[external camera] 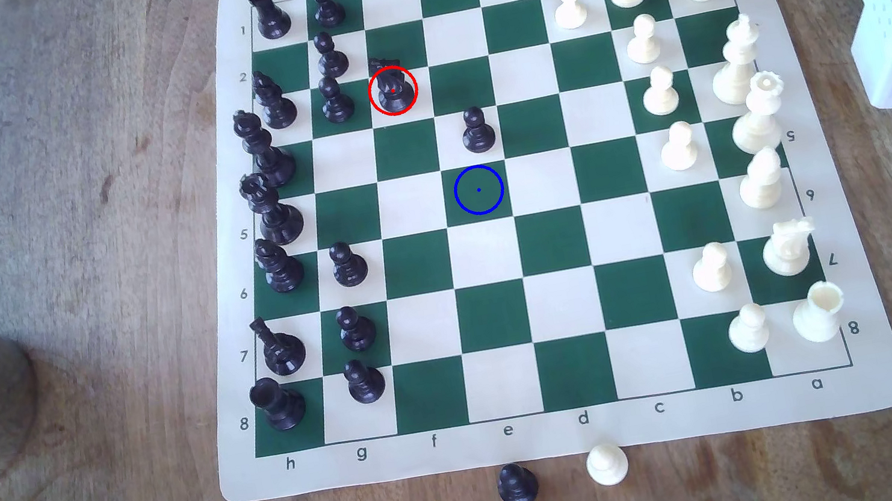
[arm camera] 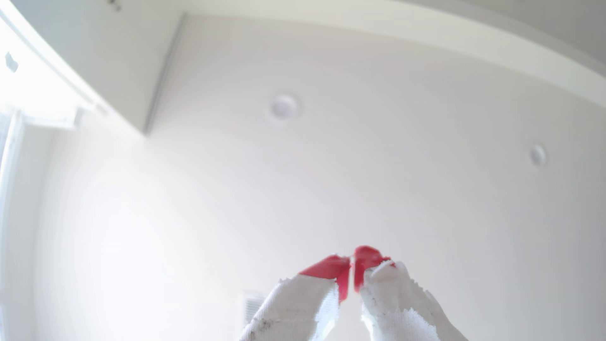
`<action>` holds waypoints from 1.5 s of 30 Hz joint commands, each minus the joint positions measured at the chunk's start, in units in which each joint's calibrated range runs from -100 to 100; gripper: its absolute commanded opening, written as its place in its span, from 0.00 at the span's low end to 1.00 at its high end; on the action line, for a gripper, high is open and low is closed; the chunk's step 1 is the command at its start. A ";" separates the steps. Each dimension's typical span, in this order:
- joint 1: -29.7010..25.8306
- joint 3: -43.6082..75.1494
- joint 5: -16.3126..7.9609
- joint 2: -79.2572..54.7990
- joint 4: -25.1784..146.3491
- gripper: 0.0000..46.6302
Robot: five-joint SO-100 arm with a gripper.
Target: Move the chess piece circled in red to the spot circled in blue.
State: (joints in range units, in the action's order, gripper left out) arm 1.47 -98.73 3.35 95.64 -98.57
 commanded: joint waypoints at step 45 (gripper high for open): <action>9.05 45.33 -4.05 -17.21 150.82 0.11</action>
State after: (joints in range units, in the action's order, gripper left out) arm 10.55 -54.09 -0.37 86.85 53.86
